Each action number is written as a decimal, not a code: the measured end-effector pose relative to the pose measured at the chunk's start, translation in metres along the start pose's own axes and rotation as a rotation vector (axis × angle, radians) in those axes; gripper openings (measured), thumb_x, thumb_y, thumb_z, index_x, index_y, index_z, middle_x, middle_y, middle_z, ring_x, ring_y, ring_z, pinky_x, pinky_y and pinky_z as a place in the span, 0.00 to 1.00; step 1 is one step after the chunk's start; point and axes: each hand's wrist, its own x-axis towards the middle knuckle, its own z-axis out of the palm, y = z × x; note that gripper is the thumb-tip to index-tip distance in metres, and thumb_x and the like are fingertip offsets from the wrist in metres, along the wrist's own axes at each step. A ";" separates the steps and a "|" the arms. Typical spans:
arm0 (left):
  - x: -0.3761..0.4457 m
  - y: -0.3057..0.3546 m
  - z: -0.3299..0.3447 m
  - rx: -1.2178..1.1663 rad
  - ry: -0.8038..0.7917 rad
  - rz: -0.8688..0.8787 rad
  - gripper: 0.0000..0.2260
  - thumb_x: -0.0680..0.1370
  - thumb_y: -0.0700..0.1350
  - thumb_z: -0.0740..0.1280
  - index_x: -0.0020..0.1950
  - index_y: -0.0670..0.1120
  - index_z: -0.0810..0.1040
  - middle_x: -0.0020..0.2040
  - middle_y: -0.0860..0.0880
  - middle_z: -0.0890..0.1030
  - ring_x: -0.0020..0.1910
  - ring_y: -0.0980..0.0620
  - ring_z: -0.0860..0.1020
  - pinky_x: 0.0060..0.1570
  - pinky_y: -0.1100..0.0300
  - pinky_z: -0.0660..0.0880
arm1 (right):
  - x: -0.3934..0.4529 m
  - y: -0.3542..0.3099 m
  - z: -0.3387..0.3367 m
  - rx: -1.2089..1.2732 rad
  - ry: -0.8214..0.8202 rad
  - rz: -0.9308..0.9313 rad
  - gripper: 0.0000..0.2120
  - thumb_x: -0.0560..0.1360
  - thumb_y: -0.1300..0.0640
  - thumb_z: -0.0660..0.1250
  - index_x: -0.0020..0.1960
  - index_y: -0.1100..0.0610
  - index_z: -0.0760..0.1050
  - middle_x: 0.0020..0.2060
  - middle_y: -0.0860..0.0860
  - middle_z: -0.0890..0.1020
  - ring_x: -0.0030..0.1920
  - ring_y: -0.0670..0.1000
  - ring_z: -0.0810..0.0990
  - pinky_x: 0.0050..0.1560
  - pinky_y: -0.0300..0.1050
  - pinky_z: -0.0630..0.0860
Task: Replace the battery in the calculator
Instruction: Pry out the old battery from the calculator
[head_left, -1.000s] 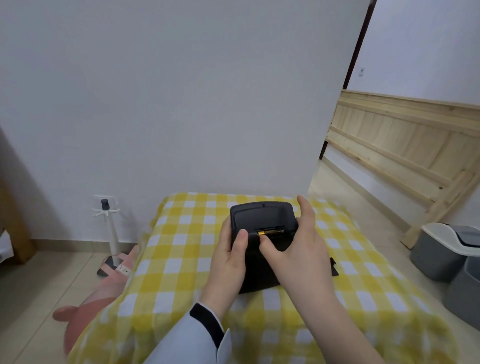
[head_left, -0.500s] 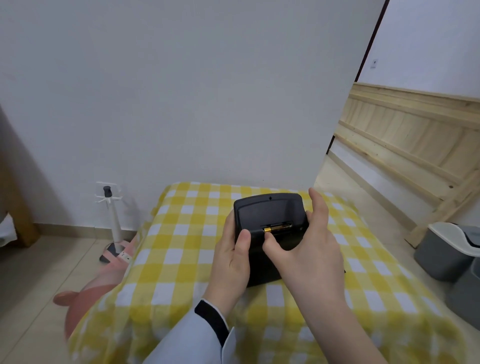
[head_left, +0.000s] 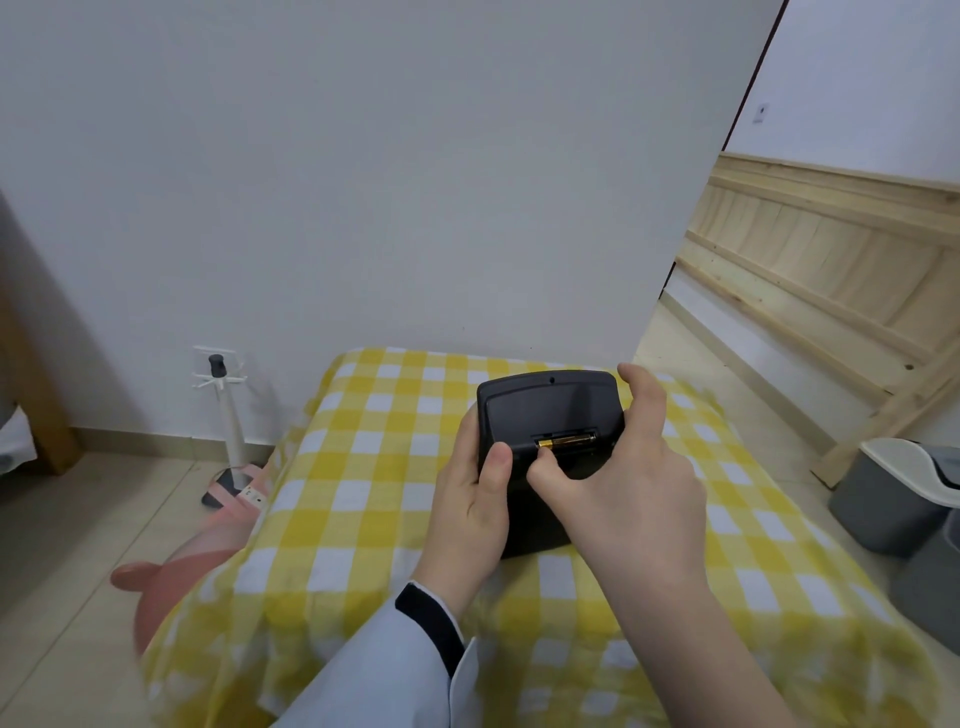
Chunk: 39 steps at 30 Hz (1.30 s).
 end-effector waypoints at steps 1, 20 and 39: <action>0.000 0.000 0.000 0.003 0.001 0.000 0.20 0.78 0.55 0.55 0.69 0.54 0.67 0.60 0.67 0.77 0.63 0.63 0.74 0.57 0.74 0.68 | 0.000 0.000 0.000 -0.007 0.003 -0.004 0.38 0.59 0.43 0.68 0.65 0.46 0.56 0.31 0.44 0.75 0.31 0.54 0.72 0.30 0.43 0.63; 0.000 0.000 -0.001 0.007 -0.001 -0.038 0.23 0.77 0.59 0.55 0.70 0.53 0.68 0.63 0.59 0.78 0.65 0.59 0.74 0.59 0.70 0.69 | 0.003 -0.002 -0.004 -0.008 -0.011 -0.083 0.34 0.61 0.44 0.69 0.63 0.49 0.60 0.32 0.45 0.76 0.30 0.53 0.72 0.27 0.40 0.62; 0.000 -0.001 -0.001 -0.016 -0.014 -0.092 0.22 0.76 0.58 0.55 0.69 0.55 0.69 0.62 0.54 0.79 0.63 0.55 0.76 0.61 0.59 0.72 | 0.003 0.025 0.014 -0.018 0.310 -0.691 0.03 0.70 0.65 0.73 0.43 0.61 0.85 0.39 0.55 0.86 0.38 0.59 0.81 0.40 0.50 0.79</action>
